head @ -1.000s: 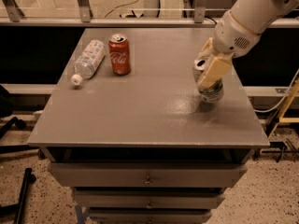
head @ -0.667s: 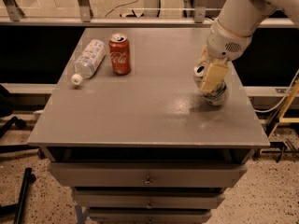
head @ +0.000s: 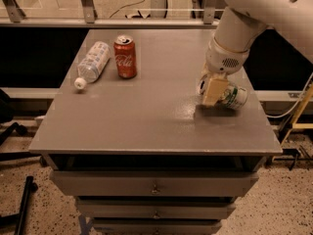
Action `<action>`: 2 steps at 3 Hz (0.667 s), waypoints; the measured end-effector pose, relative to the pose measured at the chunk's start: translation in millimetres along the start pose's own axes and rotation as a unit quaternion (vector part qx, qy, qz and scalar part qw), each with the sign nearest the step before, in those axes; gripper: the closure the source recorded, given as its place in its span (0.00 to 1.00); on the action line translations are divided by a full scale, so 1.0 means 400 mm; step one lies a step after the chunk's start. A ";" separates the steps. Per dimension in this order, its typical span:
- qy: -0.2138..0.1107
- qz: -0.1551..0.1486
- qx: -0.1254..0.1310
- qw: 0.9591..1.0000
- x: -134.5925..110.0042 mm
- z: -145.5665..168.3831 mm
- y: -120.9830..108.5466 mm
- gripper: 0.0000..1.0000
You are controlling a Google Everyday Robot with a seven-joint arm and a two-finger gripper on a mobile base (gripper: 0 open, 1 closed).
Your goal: Knock 7up can over
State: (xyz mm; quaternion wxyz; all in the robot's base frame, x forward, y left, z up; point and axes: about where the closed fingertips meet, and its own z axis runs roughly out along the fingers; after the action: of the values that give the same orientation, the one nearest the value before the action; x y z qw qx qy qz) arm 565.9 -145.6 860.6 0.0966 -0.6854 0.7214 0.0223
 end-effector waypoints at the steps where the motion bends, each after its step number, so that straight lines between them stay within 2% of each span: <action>1: -0.020 0.000 -0.001 1.000 -0.031 0.021 -0.005 1.00; 2: -0.045 0.001 -0.014 0.999 -0.063 0.049 -0.002 1.00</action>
Offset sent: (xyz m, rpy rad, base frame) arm 0.0030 0.0445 -0.0230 0.1566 0.0526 0.0202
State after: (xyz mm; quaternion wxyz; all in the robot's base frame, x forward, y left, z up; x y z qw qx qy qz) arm 570.0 -117.8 845.9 0.1193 -0.6843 0.7166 0.0627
